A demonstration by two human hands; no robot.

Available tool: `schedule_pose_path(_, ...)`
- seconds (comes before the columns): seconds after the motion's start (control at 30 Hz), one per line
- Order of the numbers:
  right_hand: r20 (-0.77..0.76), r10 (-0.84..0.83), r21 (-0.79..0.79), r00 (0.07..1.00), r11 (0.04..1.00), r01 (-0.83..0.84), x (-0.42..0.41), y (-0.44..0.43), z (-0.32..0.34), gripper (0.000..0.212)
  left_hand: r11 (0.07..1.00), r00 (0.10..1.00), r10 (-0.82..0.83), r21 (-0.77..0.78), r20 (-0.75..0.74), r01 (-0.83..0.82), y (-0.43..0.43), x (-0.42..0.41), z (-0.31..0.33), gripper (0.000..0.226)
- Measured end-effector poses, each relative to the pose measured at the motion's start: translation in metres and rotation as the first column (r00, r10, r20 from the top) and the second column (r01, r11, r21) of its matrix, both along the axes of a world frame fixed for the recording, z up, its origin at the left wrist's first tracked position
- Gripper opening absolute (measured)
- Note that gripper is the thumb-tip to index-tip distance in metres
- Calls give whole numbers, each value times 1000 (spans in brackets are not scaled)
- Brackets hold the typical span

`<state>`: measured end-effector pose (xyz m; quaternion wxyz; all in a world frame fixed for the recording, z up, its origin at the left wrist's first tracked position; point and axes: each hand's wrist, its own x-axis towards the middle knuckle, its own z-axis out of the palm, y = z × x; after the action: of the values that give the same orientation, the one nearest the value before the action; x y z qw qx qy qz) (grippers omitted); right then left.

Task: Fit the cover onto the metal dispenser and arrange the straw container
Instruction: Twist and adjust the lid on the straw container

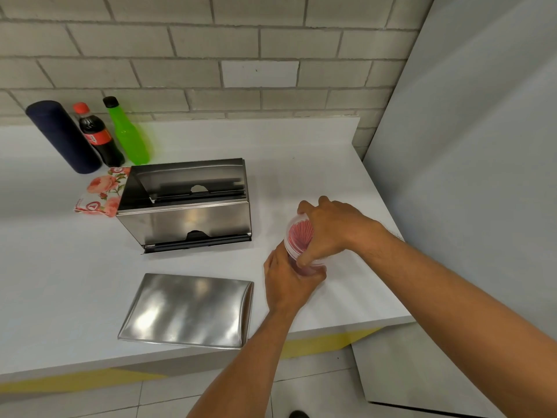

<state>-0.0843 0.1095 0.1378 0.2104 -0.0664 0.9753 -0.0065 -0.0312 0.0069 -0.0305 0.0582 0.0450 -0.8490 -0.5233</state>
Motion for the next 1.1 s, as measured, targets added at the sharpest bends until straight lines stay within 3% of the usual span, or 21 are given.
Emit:
schedule_pose_path(0.23,-44,-23,63,999,998,26,0,-6,-3,120,1000,1000,-12,-4,-3,12,-1,0,-1,85)
schedule_pose_path(0.4,96,53,12,994,998,-54,-2,-3,5,136,1000,1000,-1,-20,-2,1,-1,0,-1,86)
schedule_pose_path(0.53,131,128,4,983,992,-129,-5,0,7,128,1000,1000,-5,-7,7,5,-1,-1,-3,94)
schedule_pose_path(0.7,90,122,-45,988,992,-119,-6,2,5,118,1000,1000,0,11,22,-1,-1,0,-1,88)
schedule_pose_path(1.1,5,-12,-29,1000,1000,12,-5,-2,-2,109,1000,1000,-2,1,19,2,0,-1,-5,87)
